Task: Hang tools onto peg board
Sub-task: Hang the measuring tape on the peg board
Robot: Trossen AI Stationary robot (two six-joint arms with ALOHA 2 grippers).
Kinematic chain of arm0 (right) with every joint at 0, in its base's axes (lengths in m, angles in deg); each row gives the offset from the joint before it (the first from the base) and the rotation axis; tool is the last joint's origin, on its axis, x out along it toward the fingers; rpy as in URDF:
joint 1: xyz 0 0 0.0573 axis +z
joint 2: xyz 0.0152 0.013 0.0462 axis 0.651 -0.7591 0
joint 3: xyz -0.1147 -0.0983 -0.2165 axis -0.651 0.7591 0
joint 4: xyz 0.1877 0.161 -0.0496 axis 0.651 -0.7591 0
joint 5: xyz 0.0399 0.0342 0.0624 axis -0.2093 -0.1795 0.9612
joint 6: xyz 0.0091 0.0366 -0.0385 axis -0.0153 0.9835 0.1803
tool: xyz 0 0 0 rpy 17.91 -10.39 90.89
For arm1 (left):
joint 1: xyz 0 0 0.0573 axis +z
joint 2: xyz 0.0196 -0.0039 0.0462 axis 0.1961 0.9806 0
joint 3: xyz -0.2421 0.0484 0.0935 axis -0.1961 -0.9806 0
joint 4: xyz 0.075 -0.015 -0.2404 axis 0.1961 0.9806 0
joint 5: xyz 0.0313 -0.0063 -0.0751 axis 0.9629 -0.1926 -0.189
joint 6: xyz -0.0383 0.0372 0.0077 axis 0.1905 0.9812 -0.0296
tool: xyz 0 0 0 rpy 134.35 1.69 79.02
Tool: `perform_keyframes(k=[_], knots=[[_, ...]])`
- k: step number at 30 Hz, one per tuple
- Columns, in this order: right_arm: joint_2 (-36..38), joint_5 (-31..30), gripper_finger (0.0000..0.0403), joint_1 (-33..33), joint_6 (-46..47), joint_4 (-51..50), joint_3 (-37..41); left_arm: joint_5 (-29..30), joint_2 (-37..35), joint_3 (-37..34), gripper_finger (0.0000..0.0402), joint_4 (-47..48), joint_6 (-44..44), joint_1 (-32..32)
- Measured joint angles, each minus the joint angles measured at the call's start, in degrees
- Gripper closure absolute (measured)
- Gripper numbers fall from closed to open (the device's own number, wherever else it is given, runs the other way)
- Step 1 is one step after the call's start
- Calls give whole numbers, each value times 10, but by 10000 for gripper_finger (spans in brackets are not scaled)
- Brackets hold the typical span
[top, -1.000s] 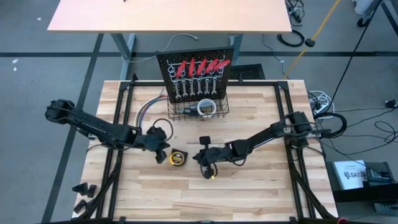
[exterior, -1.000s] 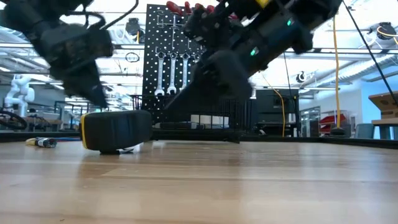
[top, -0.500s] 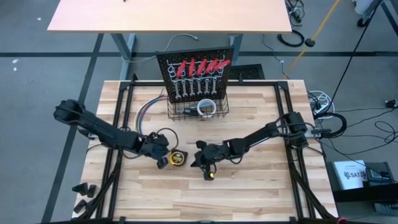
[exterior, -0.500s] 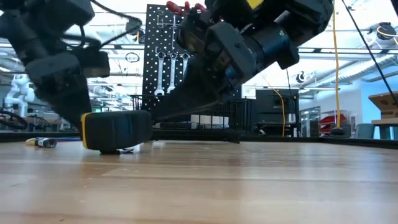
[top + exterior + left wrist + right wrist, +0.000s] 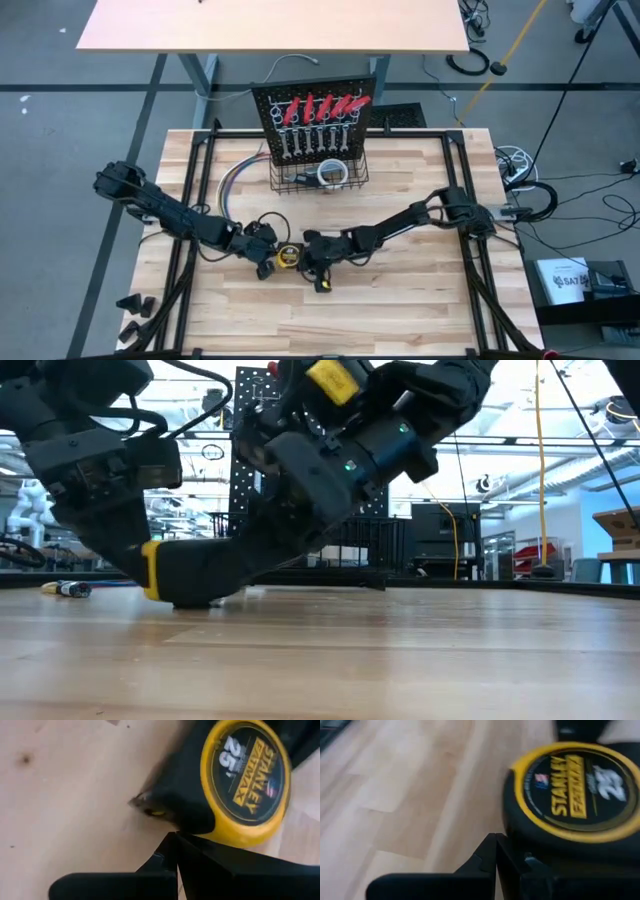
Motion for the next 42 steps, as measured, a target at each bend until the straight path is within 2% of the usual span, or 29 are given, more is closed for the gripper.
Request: perform_keyframes(k=[4, 10, 12, 14, 17, 20, 22, 24, 28, 34, 37, 42], knots=[[19, -72, 403, -9, 1, -55, 0, -36, 9, 0, 400, -10, -16, -15], [66, -261, 403, -14, 13, -124, -1, -80, 21, 5, 400, -75, 9, -33], [77, -280, 403, -12, 14, -143, -1, -106, 17, 20, 400, -67, 32, -35], [87, -273, 403, -8, 16, -164, -1, -120, -4, 37, 400, -12, 47, -38], [89, -177, 403, -4, 17, -169, -1, -94, -49, 84, 400, 139, 69, -38], [80, -80, 403, 2, 19, -140, -1, 12, -95, 130, 400, 292, 77, -35], [66, -55, 403, 5, 19, -104, -1, 94, -118, 149, 400, 351, 77, -26], [53, -42, 403, 7, 21, -66, -1, 130, -128, 151, 400, 366, 100, -7], [32, -30, 403, 5, 26, -8, -1, 126, -114, 137, 400, 349, 150, 53], [20, -29, 403, -1, 31, 4, -1, 110, -64, 129, 400, 338, 199, 138], [19, -29, 403, -5, 31, 22, -1, 72, -36, 129, 400, 319, 222, 162], [19, -43, 403, -12, 31, 29, -1, -2, -7, 129, 400, 279, 233, 169]])
